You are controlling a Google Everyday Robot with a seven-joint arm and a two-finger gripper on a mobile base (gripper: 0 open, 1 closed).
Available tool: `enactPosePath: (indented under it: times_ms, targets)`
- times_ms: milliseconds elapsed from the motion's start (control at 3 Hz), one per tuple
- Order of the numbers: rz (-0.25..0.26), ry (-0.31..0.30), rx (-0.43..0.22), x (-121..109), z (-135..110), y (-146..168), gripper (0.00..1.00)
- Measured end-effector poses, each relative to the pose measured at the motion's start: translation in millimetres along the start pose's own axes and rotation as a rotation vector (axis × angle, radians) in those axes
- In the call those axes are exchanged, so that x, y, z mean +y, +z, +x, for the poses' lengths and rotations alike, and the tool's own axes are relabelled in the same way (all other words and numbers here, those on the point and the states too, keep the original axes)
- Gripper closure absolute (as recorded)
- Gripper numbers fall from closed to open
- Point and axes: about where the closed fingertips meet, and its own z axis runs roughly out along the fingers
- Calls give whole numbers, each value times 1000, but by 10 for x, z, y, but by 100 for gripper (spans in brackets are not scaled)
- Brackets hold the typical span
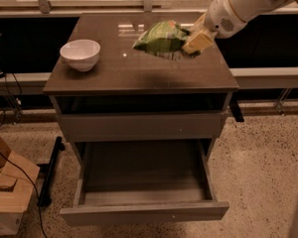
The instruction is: Place green jalapeno chip bag into middle drawer
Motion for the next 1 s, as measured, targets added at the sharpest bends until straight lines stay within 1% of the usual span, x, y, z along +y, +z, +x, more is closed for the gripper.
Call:
enactPosePath:
  times_ms: [333, 667, 1000]
  targets:
    - [-52, -47, 47, 662, 113, -344, 100]
    - [-87, 15, 153, 1214, 544, -480, 100]
    - [-95, 138, 255, 1586, 1086, -316, 100]
